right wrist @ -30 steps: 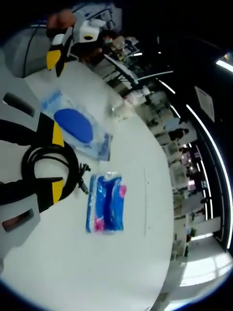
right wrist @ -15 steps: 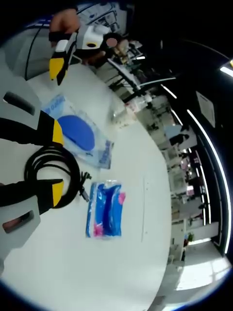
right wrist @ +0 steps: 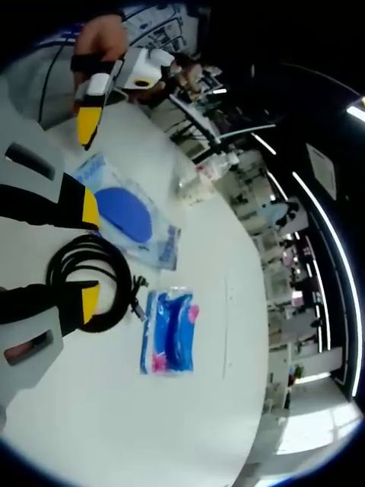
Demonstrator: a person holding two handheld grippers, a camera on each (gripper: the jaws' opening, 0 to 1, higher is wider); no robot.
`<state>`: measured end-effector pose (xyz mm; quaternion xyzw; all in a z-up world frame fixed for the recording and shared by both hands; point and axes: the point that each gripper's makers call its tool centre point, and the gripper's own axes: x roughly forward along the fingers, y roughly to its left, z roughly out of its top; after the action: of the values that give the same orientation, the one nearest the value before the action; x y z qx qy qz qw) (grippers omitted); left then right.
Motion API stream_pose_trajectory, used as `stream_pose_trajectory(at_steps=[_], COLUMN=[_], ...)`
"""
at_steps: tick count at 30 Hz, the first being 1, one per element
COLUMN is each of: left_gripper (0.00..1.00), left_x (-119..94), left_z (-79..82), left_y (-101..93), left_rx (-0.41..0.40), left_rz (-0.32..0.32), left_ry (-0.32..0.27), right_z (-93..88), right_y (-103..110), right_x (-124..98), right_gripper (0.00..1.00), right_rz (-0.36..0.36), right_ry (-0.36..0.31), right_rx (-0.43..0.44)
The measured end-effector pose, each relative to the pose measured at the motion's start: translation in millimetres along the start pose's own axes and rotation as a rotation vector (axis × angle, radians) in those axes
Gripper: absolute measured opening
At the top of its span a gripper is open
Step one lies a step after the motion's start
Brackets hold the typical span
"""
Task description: Arrange the tabletop items into an orderly group along one side of the table until the central work area is clear of visible clutter.
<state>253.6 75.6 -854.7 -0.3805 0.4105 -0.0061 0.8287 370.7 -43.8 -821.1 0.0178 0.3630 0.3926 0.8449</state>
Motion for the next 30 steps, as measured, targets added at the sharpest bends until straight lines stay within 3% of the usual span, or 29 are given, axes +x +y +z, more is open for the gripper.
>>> stream_pose_trajectory(at_steps=[11, 15, 30], left_gripper=[0.40, 0.38, 0.19], left_x=[19.6, 24.5, 32.7], left_z=[-4.5, -4.8, 0.2], left_y=[-4.9, -9.3, -8.6], left_rx=[-0.079, -0.116, -0.162], left_rz=[0.026, 0.010, 0.027], left_ry=[0.013, 0.013, -0.006], right_z=[-1.4, -2.3, -4.7], right_y=[11.7, 11.4, 7.5], right_x=[-7.4, -7.4, -13.9], right_gripper=[0.25, 0.25, 0.24], right_rz=[0.007, 0.006, -0.008], right_ry=[-0.008, -0.009, -0.011], right_rx=[0.010, 0.014, 0.028])
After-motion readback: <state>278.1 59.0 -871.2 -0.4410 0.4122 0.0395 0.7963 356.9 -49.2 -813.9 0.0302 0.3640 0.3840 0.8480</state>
